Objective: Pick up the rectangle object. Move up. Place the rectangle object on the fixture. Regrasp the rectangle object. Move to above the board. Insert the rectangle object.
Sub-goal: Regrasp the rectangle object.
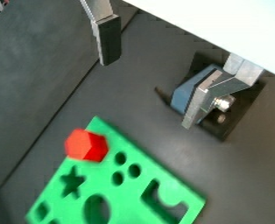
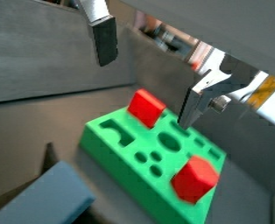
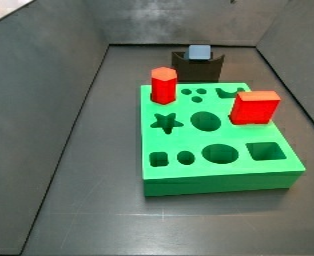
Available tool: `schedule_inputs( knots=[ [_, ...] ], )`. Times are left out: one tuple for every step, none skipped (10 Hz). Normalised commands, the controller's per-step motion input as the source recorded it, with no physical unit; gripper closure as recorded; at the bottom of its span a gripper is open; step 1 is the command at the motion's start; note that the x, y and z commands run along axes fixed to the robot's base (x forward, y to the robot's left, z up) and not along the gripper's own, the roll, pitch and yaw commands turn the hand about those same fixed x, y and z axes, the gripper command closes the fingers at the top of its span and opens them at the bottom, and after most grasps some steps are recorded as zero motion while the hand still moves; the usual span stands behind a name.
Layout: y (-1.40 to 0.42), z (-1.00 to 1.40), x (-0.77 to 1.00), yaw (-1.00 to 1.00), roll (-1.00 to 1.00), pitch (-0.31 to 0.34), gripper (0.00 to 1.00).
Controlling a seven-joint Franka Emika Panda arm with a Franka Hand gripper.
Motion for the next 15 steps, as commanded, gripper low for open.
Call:
schedule_inputs(
  knots=[
    [-0.01,0.00,-0.02,0.04,1.00,0.031,0.00],
    [-0.03,0.01,-0.02,0.04,1.00,0.028,0.00],
    [-0.02,0.02,-0.04,0.04,1.00,0.022,0.00],
    [-0.02,0.02,-0.04,0.04,1.00,0.019,0.00],
    [-0.02,0.00,-0.04,0.04,1.00,0.011,0.00],
    [-0.02,0.01,-0.04,0.04,1.00,0.006,0.00],
    [-0.02,0.01,-0.04,0.04,1.00,-0.001,0.00],
    [-0.02,0.01,-0.04,0.04,1.00,-0.005,0.00],
    [-0.02,0.01,-0.03,0.04,1.00,-0.012,0.00],
    [-0.02,0.01,-0.03,0.04,1.00,-0.013,0.00],
    [-0.02,0.01,-0.03,0.04,1.00,-0.012,0.00],
    [-0.02,0.02,-0.02,0.04,1.00,-0.007,0.00],
    [-0.02,0.01,0.00,0.05,1.00,-0.004,0.00],
    [-0.02,0.00,0.01,0.05,1.00,0.000,0.00],
    [-0.02,-0.01,0.02,0.05,1.00,0.008,0.00]
  ],
)
